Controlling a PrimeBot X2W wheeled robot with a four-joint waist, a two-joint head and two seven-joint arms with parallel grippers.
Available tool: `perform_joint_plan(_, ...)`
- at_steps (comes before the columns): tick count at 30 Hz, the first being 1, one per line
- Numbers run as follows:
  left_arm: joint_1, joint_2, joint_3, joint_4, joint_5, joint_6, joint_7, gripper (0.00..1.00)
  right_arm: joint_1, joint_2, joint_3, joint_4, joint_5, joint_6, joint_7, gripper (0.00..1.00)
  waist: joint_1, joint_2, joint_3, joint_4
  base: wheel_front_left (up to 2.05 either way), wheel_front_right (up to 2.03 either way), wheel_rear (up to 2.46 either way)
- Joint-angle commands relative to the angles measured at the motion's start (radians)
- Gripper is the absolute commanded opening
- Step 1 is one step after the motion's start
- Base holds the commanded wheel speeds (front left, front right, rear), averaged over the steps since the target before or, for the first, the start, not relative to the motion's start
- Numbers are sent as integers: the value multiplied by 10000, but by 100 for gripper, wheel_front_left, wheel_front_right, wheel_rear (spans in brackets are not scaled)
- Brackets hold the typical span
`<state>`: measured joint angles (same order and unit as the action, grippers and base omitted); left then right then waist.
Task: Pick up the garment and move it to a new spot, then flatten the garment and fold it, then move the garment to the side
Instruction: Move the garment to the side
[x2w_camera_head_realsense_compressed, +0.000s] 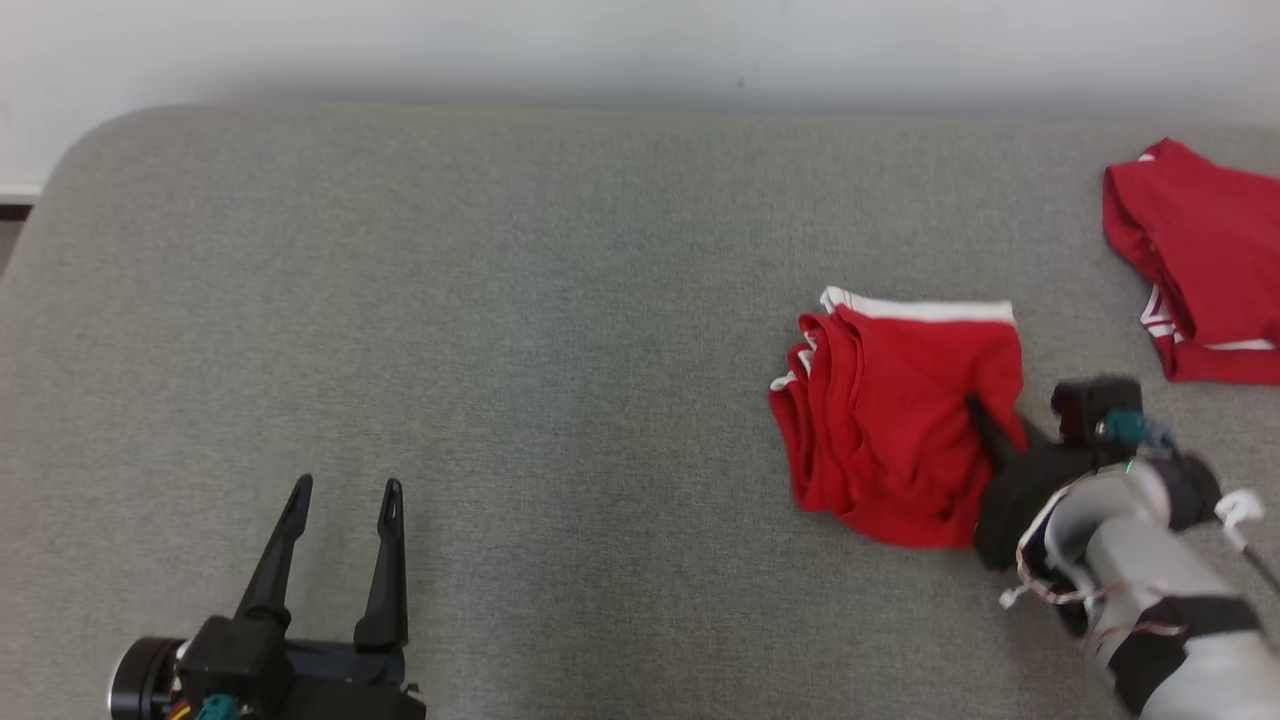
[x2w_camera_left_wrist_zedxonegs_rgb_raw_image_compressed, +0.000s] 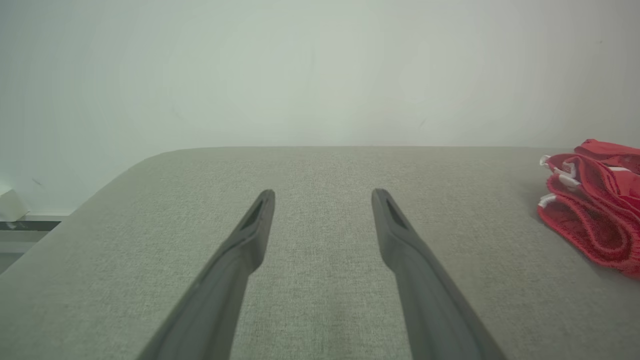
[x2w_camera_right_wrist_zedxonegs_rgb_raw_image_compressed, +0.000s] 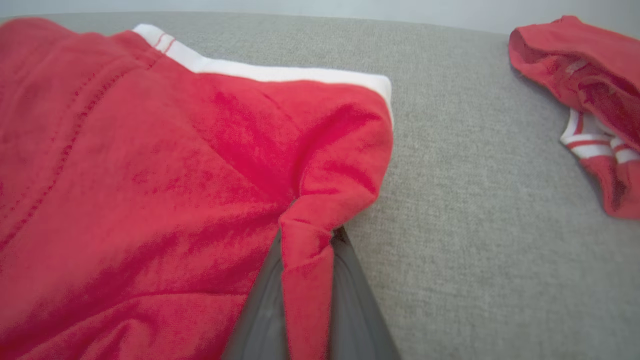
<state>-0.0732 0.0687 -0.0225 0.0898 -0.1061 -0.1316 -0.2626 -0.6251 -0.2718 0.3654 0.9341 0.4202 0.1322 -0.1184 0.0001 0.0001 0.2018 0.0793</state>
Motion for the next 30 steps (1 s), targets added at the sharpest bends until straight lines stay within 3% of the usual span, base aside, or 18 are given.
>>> perform_joint_plan(1,-185,48,-42,-29,-6,28,-28,100,-267,-237,161,-119,-70,-36,77,0,-1,-1,375,-174,0,0,0)
perform_joint_plan(14,-1398,480,-446,-353,-296,28,-28,100,-3001,-3406,2199,-2290,658,-34,1329,0,-1,-1,2471,-802,0,0,0)
perform_joint_plan(20,-1937,874,-478,-817,-264,28,-28,100,-4210,-4562,2344,-2908,1007,-35,1877,0,-1,-1,3329,-1273,0,0,0)
perform_joint_plan(30,-2170,1393,-456,-1551,-41,28,-28,100,-5306,-5740,2080,-2838,1205,-35,2215,0,-1,-1,4228,-1911,0,0,0)
